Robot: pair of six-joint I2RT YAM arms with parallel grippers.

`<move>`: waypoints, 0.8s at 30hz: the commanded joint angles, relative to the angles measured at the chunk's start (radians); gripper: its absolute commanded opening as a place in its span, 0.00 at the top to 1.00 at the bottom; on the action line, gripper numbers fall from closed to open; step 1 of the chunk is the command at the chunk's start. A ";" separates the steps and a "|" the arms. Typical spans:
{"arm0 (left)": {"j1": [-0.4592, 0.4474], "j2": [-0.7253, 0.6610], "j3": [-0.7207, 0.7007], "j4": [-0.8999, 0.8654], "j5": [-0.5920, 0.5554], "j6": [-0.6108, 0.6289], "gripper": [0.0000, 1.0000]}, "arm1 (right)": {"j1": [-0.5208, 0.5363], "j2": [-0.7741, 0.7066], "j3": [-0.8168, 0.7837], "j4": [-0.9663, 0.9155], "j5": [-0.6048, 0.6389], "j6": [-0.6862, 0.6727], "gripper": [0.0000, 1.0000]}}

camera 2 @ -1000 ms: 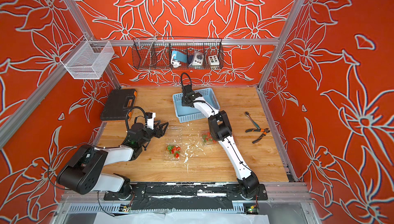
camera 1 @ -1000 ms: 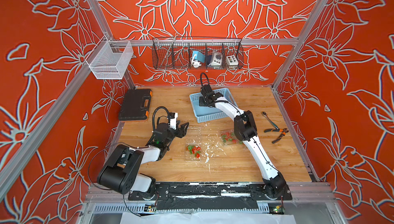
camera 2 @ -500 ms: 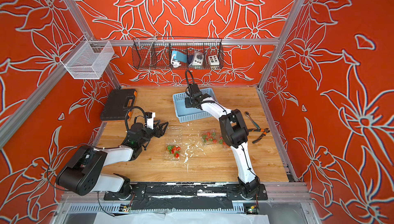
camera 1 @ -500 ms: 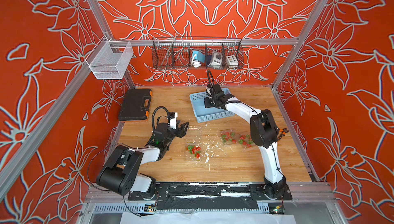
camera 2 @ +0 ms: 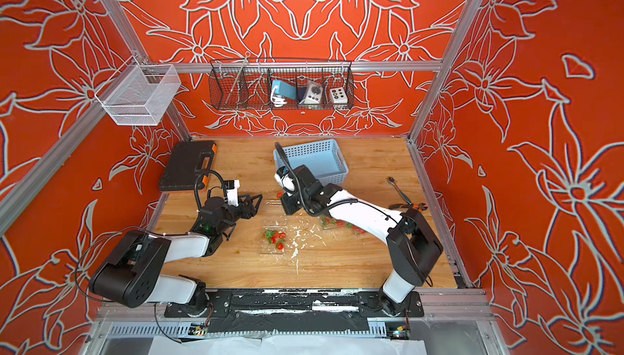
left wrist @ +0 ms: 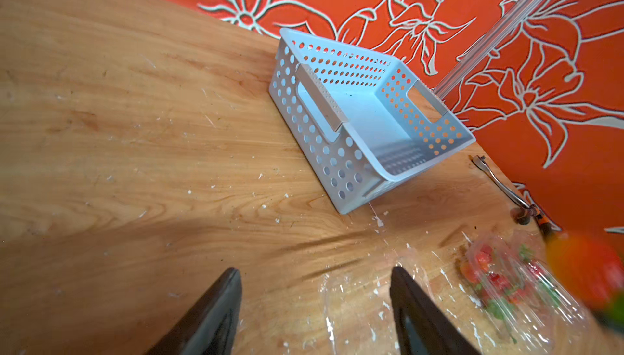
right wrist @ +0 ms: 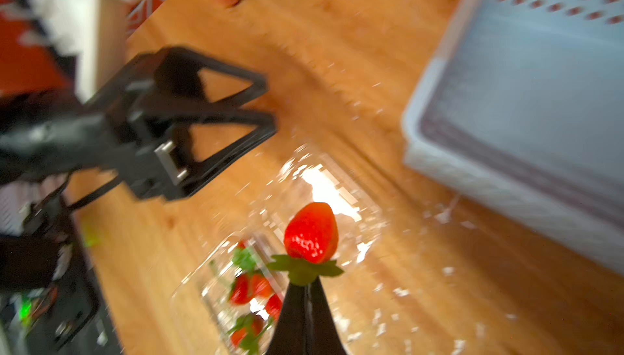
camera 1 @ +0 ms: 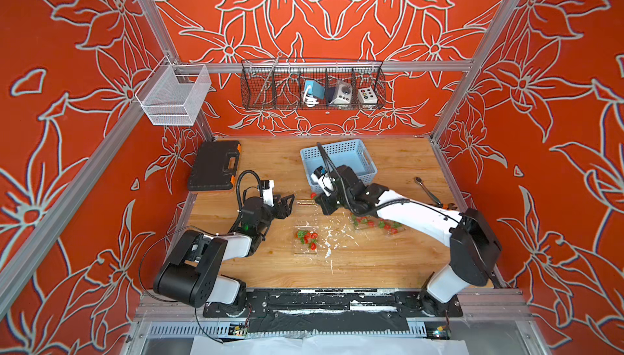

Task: Pack strawberries into containers
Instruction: Place the strawberry in the packing box.

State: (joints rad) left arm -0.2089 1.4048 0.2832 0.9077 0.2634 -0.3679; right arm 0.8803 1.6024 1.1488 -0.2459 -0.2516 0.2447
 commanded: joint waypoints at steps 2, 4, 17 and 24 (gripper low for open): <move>0.006 -0.061 -0.026 0.005 0.013 -0.062 0.30 | 0.081 -0.032 -0.079 -0.004 -0.017 -0.005 1.00; 0.006 -0.081 -0.035 -0.007 0.027 -0.068 0.30 | 0.120 -0.020 -0.100 -0.003 -0.017 -0.002 1.00; 0.046 -0.042 -0.040 0.006 0.168 -0.087 0.28 | 0.271 0.119 -0.105 0.010 0.018 0.005 1.00; 0.054 0.001 -0.023 0.037 0.221 -0.086 0.28 | 0.296 0.150 -0.079 -0.010 0.042 0.002 0.80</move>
State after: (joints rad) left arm -0.1623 1.3834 0.2382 0.9039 0.4335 -0.4500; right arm 1.1671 1.7439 1.0424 -0.2413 -0.2451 0.2497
